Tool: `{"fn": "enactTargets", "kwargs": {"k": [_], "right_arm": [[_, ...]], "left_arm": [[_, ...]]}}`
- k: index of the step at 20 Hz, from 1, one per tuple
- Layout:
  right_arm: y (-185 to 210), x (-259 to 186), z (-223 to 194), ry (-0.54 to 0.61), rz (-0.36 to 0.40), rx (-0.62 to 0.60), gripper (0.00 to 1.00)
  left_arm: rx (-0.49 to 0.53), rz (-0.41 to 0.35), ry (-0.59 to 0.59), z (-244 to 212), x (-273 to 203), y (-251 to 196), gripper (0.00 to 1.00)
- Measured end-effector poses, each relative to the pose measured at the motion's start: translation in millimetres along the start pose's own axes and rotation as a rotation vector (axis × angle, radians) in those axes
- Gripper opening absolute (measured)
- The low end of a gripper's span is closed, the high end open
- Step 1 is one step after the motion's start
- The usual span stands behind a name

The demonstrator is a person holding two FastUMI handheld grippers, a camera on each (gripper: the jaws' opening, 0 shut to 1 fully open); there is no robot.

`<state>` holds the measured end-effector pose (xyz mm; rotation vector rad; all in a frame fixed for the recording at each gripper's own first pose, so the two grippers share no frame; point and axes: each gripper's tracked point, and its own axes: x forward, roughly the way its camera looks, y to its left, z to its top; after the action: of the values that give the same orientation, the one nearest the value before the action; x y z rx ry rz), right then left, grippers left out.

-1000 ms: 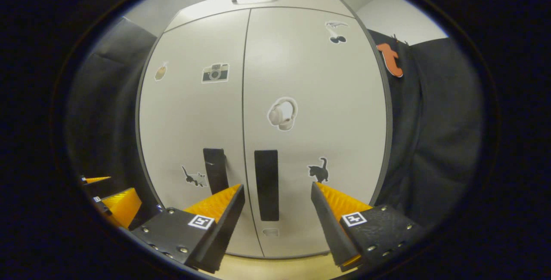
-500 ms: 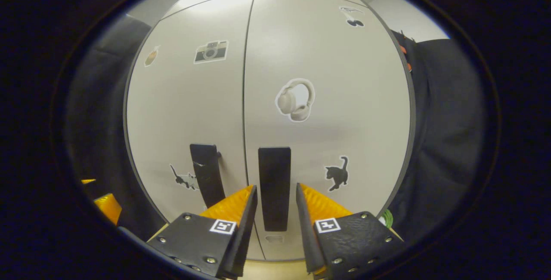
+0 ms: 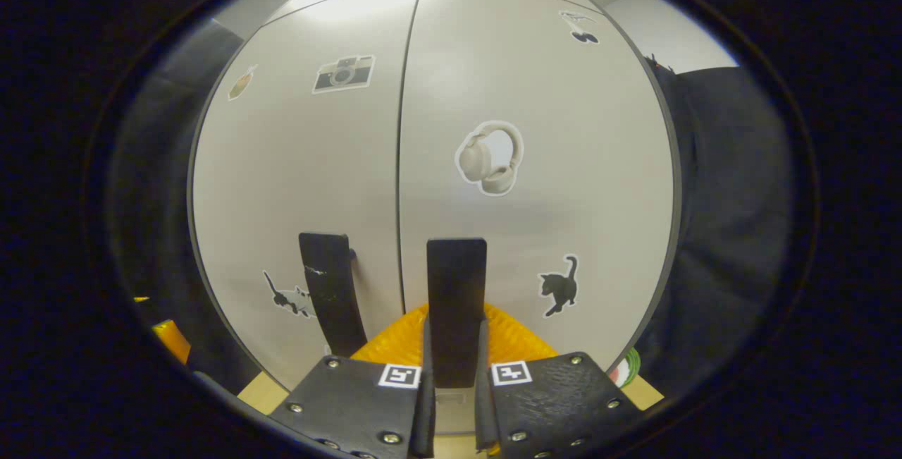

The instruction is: Open the right door of the double-door shoe cabinet with the right hand, and open the left door with the left hand.

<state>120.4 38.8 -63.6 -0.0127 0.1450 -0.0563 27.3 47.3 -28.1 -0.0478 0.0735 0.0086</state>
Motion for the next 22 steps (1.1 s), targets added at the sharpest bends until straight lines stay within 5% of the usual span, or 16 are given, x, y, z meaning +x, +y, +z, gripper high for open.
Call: {"fn": "enactTargets", "kwargs": {"k": [4, 6, 11, 22], "right_arm": [[-2, -1, -1, 0.007, 0.002, 0.018, 0.23], [-1, -5, 0, -0.011, 0.010, 0.031, 0.08], [-5, -22, -2, -0.009, 0.056, 0.028, 0.08], [-22, -70, -4, 0.007, 0.328, 0.030, 0.08]], "left_arm": [[-0.023, -0.017, 0.015, -5, -7, -6, 0.96], [-0.021, -0.015, 0.017, -5, -11, -5, 0.95], [-0.020, 0.003, 0.015, -6, -21, -5, 0.96], [-0.022, -0.070, 0.041, -17, -43, -46, 0.96]]}}
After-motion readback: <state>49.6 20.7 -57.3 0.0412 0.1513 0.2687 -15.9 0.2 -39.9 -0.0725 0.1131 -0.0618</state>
